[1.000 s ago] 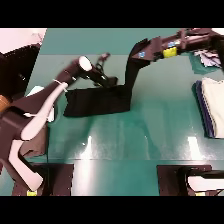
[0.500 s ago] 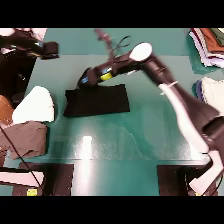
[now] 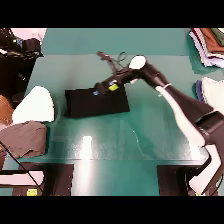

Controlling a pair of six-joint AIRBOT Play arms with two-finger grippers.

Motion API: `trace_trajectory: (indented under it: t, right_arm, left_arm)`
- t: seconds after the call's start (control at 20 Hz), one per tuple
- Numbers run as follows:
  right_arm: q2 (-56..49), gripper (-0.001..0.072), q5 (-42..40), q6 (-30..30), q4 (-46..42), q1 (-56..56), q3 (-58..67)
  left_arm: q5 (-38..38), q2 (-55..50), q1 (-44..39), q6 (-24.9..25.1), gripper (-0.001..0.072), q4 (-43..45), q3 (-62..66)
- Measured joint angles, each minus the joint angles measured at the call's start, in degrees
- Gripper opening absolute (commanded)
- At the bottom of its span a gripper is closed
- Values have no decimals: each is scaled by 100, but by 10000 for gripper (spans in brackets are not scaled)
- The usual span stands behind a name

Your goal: Fold the shirts.

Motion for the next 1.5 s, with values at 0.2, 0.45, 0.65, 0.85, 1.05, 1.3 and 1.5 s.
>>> trace_trajectory:
  t: [0.2, 0.45, 0.65, 0.85, 1.05, 1.3, 1.5]
  right_arm:
    - [691, 485, -188, 317, -485, -1082, -1360]
    - [765, 557, -490, 487, -361, -1779, -2312]
    - [245, 553, -601, 450, 232, -1582, -2251]
    - [-426, 235, -570, 404, 599, -1086, -1567]
    - [-782, 21, -573, 380, 702, -793, -861]
    - [-299, 20, -634, 374, 472, -1283, -763]
    - [732, 20, -960, 376, 273, -2516, -1453]
  left_arm:
    - [-33, 11, 13, 17, 28, -109, 0]
    - [28, 11, 9, 24, 28, -269, -4]
    - [76, 9, -120, 76, 28, -310, -4]
    - [149, 4, -400, 116, 28, -321, -4]
    - [168, 4, -723, 153, 28, -321, -4]
    - [177, 4, -1113, 166, 28, -308, -4]
    - [184, 4, -1290, 170, 28, -297, -4]
